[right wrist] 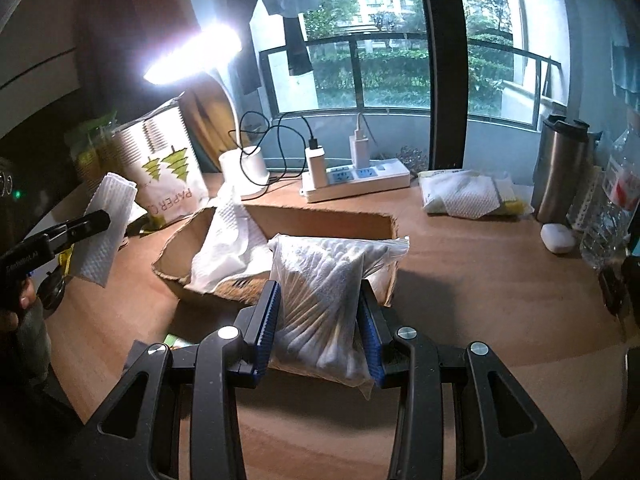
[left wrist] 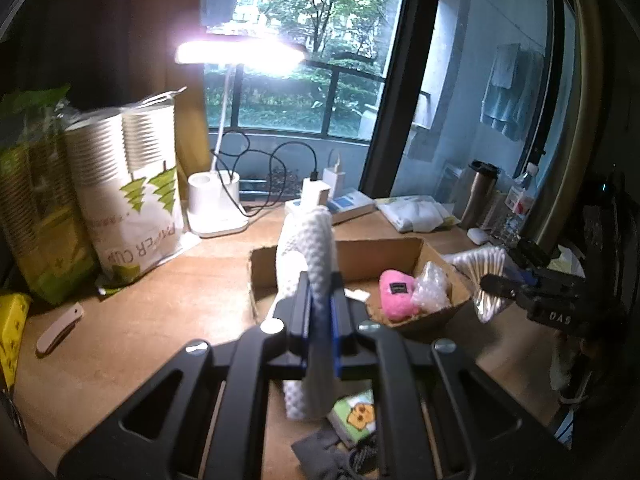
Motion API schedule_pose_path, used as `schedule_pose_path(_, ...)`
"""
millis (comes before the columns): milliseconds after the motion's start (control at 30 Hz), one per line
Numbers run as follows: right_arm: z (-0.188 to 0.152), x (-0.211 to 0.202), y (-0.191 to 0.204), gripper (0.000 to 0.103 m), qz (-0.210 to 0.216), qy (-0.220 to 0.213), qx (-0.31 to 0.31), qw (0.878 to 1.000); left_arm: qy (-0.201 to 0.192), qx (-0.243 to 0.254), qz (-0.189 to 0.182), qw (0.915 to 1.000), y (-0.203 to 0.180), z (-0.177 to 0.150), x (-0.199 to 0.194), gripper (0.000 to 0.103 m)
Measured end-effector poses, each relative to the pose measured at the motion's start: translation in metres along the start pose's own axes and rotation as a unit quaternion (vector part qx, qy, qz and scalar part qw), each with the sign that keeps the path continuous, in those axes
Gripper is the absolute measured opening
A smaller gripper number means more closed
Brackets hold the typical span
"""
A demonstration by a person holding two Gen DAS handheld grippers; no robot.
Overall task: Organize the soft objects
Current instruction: 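Carry the cloth and cotton-swab bag over the box, then lower the cloth and swab bag into the box and open both tools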
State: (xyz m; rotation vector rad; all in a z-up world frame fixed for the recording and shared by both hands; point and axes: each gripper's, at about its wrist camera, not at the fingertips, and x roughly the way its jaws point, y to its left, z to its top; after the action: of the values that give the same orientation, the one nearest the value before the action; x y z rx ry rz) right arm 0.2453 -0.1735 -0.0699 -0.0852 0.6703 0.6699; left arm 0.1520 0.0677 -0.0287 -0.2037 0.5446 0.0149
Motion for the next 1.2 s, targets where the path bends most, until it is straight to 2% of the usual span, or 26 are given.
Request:
schedule_pose_path(467, 0.023, 0.035, -0.016, 0.040, -0.007, 0.004, -0.006, 1.000, 0.005, 0.013, 0.012, 0.9998, 0.006, 0.013, 0.050, 0.008)
schedule_pose_path(967, 0.018, 0.096, -0.028, 0.040, -0.016, 0.054, -0.011, 0.998, 0.079, 0.000, 0.009, 0.9968, 0.021, -0.008, 0.119, 0.008)
schedule_pose_path(1200, 0.017, 0.102, -0.021, 0.041, -0.035, 0.058, -0.030, 0.997, 0.107, 0.004, 0.012, 0.9942, 0.024, -0.016, 0.134, 0.009)
